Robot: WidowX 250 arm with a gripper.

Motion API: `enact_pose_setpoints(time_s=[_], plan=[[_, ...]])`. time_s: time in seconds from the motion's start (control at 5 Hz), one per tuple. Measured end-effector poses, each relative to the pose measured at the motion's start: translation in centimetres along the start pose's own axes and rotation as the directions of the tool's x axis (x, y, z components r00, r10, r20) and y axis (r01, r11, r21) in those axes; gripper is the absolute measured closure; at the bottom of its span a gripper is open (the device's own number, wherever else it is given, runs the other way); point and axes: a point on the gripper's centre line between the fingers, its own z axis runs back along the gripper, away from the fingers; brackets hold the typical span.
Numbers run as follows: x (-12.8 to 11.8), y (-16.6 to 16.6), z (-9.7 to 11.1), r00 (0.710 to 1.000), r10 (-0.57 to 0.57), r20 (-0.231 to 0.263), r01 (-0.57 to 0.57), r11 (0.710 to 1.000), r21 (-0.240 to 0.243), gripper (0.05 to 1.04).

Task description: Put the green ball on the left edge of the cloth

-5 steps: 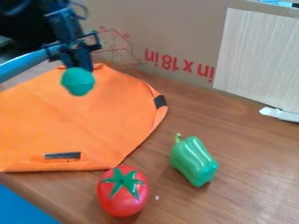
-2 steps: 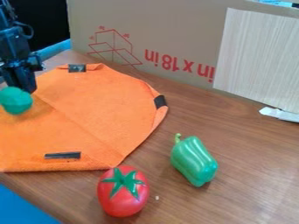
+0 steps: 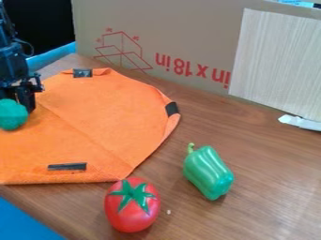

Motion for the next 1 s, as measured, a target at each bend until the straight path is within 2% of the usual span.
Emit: enact_pose_setpoints(time_s=[0.2,0.4,0.6,0.8,1.0], plan=[[0.2,-0.4,0.4,1.000,-0.001,0.023,0.002,1.000,-0.018,0.212],[0.3,-0.9,2.4,0.998,-0.019,0.066,0.020,1.000,-0.023,0.074],[0.9,-1.3,3.9,0.995,-0.028,0.101,0.032,0.999,-0.038,0.077],[0.9,-1.8,7.0,0.984,-0.058,0.169,0.063,0.998,-0.027,0.083],[0.7,-2.3,9.9,0.979,-0.080,0.188,0.088,0.996,-0.035,0.083]])
